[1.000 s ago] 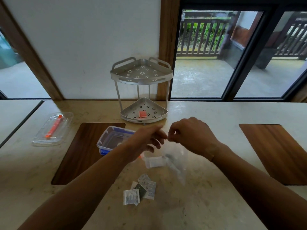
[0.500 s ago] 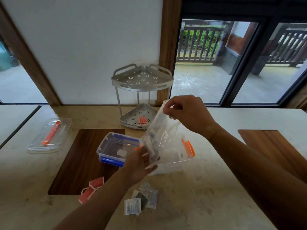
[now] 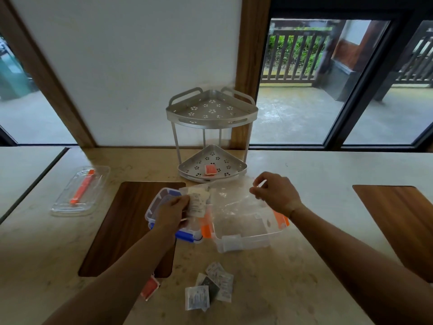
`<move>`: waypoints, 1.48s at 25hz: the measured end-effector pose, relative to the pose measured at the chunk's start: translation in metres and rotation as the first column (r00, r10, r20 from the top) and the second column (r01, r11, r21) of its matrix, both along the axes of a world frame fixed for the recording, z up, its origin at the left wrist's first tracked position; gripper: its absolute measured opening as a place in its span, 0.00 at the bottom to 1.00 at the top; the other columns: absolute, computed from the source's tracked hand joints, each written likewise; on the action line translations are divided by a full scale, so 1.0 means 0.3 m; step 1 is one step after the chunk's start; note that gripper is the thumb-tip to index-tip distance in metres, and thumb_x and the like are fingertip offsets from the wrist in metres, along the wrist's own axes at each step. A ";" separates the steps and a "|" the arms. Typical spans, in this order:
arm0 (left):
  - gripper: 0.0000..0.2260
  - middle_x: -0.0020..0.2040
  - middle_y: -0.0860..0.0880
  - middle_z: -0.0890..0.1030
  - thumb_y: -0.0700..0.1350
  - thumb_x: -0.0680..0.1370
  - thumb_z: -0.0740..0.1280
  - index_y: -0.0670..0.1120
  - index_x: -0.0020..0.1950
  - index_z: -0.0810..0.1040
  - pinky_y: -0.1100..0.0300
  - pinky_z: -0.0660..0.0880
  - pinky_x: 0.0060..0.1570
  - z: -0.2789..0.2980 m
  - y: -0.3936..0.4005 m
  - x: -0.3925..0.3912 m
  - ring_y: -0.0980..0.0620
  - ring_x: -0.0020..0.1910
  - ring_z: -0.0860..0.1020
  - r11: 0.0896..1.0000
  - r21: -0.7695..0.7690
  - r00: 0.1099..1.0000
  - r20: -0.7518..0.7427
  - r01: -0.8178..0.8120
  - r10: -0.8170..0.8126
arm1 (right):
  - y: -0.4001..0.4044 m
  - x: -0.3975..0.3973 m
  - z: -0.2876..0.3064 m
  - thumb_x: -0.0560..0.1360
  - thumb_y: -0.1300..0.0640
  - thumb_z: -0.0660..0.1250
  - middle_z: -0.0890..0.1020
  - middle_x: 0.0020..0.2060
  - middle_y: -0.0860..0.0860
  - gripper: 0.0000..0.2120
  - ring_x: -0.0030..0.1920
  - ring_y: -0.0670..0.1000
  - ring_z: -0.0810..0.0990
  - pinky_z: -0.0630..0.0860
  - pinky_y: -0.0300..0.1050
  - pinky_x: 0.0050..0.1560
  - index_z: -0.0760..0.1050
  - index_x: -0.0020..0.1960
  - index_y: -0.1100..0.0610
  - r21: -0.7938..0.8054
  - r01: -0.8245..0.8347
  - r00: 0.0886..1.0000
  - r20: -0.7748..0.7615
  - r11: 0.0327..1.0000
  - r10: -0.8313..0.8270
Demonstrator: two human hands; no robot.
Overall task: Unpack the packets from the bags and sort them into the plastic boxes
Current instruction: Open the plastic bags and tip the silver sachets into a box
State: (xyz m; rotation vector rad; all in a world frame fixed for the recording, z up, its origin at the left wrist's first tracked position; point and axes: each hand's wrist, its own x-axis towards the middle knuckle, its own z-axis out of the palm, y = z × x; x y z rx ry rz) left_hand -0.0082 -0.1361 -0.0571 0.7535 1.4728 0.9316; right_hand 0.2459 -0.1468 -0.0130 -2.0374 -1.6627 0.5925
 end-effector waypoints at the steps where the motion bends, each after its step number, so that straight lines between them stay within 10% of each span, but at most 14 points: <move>1: 0.06 0.44 0.45 0.83 0.45 0.80 0.65 0.44 0.52 0.78 0.57 0.78 0.38 0.007 0.006 -0.004 0.50 0.42 0.82 0.999 0.032 0.998 -0.063 0.013 -0.011 | 0.001 -0.005 -0.048 0.74 0.49 0.69 0.84 0.42 0.50 0.09 0.42 0.50 0.82 0.79 0.47 0.49 0.77 0.51 0.52 -0.057 0.013 1.000 0.027 0.998 -0.011; 15: 0.04 0.39 0.51 0.82 0.47 0.80 0.65 0.52 0.49 0.80 0.63 0.76 0.33 0.015 0.104 0.019 0.53 0.36 0.80 0.877 0.184 0.752 -0.610 0.443 -0.252 | 0.020 -0.044 -0.308 0.76 0.45 0.66 0.84 0.44 0.50 0.13 0.41 0.48 0.81 0.80 0.46 0.46 0.79 0.49 0.54 -0.318 0.034 0.991 0.133 0.947 0.009; 30: 0.06 0.39 0.53 0.81 0.46 0.79 0.66 0.47 0.52 0.81 0.64 0.76 0.37 0.014 0.057 0.006 0.56 0.37 0.79 0.824 0.288 0.712 -0.677 0.488 -0.185 | -0.029 0.012 -0.283 0.74 0.49 0.70 0.77 0.39 0.48 0.12 0.40 0.47 0.75 0.69 0.40 0.43 0.79 0.50 0.58 -0.208 0.088 0.992 -0.072 0.974 -0.105; 37: 0.08 0.47 0.51 0.82 0.46 0.80 0.64 0.47 0.57 0.80 0.58 0.81 0.47 0.096 0.020 0.015 0.56 0.44 0.81 0.711 0.468 0.751 -0.648 0.525 -0.128 | -0.052 -0.063 -0.301 0.75 0.49 0.69 0.84 0.46 0.52 0.12 0.44 0.50 0.81 0.79 0.43 0.48 0.80 0.51 0.58 -0.300 0.089 0.977 -0.160 0.950 -0.142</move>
